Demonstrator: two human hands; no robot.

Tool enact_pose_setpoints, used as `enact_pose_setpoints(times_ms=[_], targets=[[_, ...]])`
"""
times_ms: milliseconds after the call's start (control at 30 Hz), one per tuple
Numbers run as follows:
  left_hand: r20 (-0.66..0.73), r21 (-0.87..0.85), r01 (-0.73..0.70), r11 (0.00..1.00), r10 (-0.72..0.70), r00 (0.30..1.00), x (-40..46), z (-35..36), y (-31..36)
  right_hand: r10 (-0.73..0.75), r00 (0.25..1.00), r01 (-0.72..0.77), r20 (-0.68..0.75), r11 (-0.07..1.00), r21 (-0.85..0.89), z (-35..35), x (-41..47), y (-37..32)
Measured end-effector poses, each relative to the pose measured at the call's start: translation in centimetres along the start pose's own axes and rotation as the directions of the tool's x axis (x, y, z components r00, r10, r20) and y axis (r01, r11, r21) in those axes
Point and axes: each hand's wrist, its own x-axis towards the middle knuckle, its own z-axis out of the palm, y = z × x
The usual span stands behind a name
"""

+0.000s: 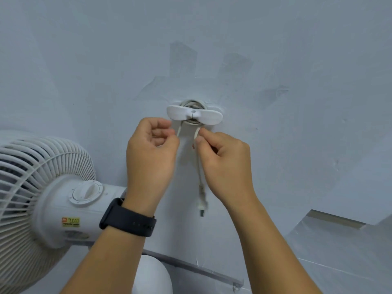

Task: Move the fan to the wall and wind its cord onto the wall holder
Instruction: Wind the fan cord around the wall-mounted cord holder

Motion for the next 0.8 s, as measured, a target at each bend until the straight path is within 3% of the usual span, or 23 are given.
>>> enact_pose_setpoints(times_ms=[100, 200, 333, 467, 567, 700, 800], targets=[[0.074, 0.162, -0.033, 0.986, 0.021, 0.997, 0.0, -0.5, 0.0, 0.15, 0.988, -0.155, 0.04, 0.971, 0.183, -0.2, -0.1, -0.6], [0.213, 0.209, 0.017, 0.978, -0.063, 0.975, -0.5, -0.6, 0.5, 0.297, 0.953, -0.297, 0.055, 0.893, 0.338, -0.4, 0.1, -1.2], [0.317, 0.126, 0.107, 0.986, -0.143, 0.938, -0.2, -1.3, 1.2, 0.337, 0.941, -0.326, 0.034, 0.874, 0.36, -0.2, 0.1, -1.7], [0.379, 0.214, 0.098, 0.972, -0.175, 0.909, -0.2, -1.4, 1.5, 0.352, 0.935, -0.348, 0.053, 0.874, 0.34, -0.1, 0.0, -1.7], [0.319, 0.304, 0.086, 0.949, -0.186, 0.929, 0.2, -1.4, 0.9, 0.391, 0.919, -0.383, 0.051, 0.857, 0.344, -0.2, 0.0, -1.7], [0.152, 0.501, -0.029, 0.865, -0.055, 0.987, 1.3, -2.1, 0.2, 0.413, 0.91, -0.397, 0.032, 0.847, 0.353, 0.1, -0.3, -1.8], [0.081, 0.536, -0.013, 0.844, -0.036, 0.996, 1.8, -2.0, -0.5, 0.426, 0.905, -0.406, 0.024, 0.843, 0.353, 0.3, -0.4, -1.5]])
